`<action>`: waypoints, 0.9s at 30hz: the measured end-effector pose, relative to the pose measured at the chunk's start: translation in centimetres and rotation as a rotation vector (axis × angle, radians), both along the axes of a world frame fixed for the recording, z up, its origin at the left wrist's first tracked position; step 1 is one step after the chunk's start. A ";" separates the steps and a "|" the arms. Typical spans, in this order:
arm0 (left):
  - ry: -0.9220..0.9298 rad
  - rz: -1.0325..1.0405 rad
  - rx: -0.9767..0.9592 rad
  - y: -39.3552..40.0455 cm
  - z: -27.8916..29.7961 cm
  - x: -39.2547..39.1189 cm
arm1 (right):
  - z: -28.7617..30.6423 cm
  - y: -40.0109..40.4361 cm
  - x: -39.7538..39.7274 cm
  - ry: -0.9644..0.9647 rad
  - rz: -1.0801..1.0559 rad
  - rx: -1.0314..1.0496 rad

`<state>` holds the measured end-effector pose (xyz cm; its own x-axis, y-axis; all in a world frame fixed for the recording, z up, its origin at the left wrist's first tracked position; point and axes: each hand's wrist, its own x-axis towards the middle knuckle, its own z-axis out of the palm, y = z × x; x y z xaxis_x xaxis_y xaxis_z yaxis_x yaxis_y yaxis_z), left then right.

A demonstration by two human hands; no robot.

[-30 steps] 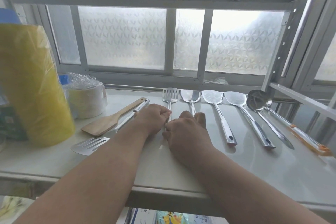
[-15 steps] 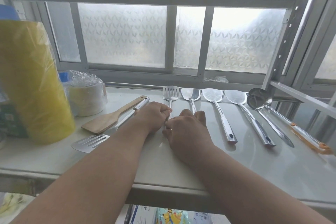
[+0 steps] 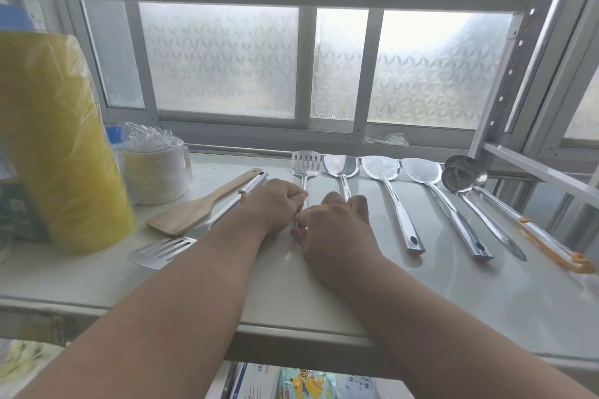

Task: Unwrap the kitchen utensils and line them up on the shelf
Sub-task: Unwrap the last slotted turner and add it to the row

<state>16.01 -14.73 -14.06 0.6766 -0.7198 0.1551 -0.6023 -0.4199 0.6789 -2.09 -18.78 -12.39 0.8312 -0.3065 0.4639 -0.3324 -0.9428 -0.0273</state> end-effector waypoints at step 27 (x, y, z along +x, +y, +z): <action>0.033 0.042 -0.044 0.6 0.6 -1.2 | 0.2 0.1 -0.3 0.027 0.002 0.021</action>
